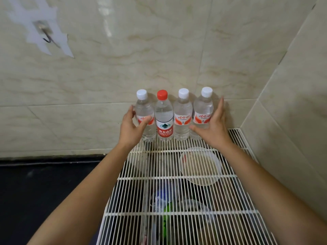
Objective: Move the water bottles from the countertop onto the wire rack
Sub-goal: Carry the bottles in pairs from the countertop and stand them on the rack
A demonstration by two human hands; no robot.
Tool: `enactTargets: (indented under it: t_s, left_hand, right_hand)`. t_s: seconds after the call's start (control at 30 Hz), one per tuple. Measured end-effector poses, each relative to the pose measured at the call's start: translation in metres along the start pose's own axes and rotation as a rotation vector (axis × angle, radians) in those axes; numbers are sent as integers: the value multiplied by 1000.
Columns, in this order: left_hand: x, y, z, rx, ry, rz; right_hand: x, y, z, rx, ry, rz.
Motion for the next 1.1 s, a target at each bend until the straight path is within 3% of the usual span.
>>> enactTargets:
  t_s: [0.13,0.2,0.4,0.57,0.7,0.87,1.1]
  left_hand:
    - [-8,-43,29,-123,219,-326]
    - [-5,-72,48,-219,357,-457]
    - [19,-173,115,-446,414,-826]
    - [54,-268,194,-661,285,-1061]
    - [83,-332,249,-751,165,-1117]
    - [124,-412,306,-804,54,-1133]
    - [202,-552,382,-729,-81,-1120]
  right_hand:
    - [39,-3,26,-372,-438,132]
    - [62,12,35,-428,-625,85]
    - [135,96,85,-182,-856,-51]
    - [192,163,155,1,-975,-164]
    - [236,197,220,132,-1050,-206]
    - [291,232,299,179,-1126,-212]
    - [382,313,424,213,-1151,-145]
Point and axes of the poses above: each hand's wrist, its own z-axis away from the middle knuckle, its own y-axis out of the palm, x = y × z, the point moved 1 cm from there along -z, towards the middle knuckle, and after that the axes turned 7 degrees about -x, right-handed, at the moved point
